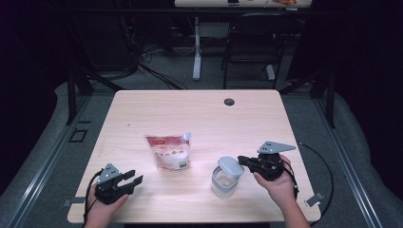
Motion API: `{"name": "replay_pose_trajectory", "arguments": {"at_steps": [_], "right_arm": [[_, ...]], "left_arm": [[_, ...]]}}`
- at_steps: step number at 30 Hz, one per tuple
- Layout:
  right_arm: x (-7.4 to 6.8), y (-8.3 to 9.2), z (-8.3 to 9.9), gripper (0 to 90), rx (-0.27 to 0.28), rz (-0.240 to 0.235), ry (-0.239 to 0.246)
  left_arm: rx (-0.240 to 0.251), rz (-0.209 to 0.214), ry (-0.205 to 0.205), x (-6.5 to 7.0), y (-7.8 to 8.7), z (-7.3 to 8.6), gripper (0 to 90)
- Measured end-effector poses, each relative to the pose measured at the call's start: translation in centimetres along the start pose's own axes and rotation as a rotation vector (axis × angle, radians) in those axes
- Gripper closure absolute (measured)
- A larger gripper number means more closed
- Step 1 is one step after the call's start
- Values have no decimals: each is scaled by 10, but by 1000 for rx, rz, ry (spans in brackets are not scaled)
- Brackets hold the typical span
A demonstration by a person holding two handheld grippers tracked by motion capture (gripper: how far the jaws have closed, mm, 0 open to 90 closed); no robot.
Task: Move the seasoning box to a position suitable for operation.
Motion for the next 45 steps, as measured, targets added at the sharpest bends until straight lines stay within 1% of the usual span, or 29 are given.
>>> {"name": "replay_pose_trajectory", "arguments": {"at_steps": [16, 20, 23, 27, 31, 33, 34, 35, 38, 39, 42, 45], "right_arm": [[3, -1, 1, 900, -6, -8, -14], [4, -3, 2, 900, 7, -45, -35], [6, -4, 3, 900, -8, -57, -39], [6, -6, 4, 900, -10, -55, -41], [6, -9, 5, 900, -29, -62, -41], [6, -11, 5, 900, -30, -77, -47], [6, -12, 5, 900, -23, -96, -55], [7, -12, 6, 900, -26, -104, -55], [10, -15, 8, 900, -25, -131, -78], [11, -16, 9, 900, -28, -132, -83], [12, -16, 9, 900, -20, -132, -95], [13, -15, 10, 900, -20, -127, -93]], "left_arm": [[2, 0, -2, 0, 0, 0, 572], [5, 1, -2, 0, 0, 0, 572], [5, 0, -1, 0, 0, 0, 572], [7, -1, -2, 0, 1, 0, 572], [8, 0, -2, 0, 0, 0, 572], [8, 0, -3, 0, 1, 0, 572], [7, -1, -2, 0, 1, 0, 572], [3, 0, -4, 0, 1, 0, 572], [8, 0, -3, 0, 1, 0, 572], [3, -1, -4, 0, 1, 0, 572], [8, -1, -2, 0, 1, 0, 572], [8, -1, -3, 0, 1, 0, 572]]}}
Point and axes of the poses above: each handheld gripper's, and its own axes: y roughly backward along the jaws, z roughly out of its underside, x roughly to its right, the point moved 3 cm from there along -y, roughly forward along the jaws, and after that the axes turned 15 degrees about -x, right-handed, at the moved point
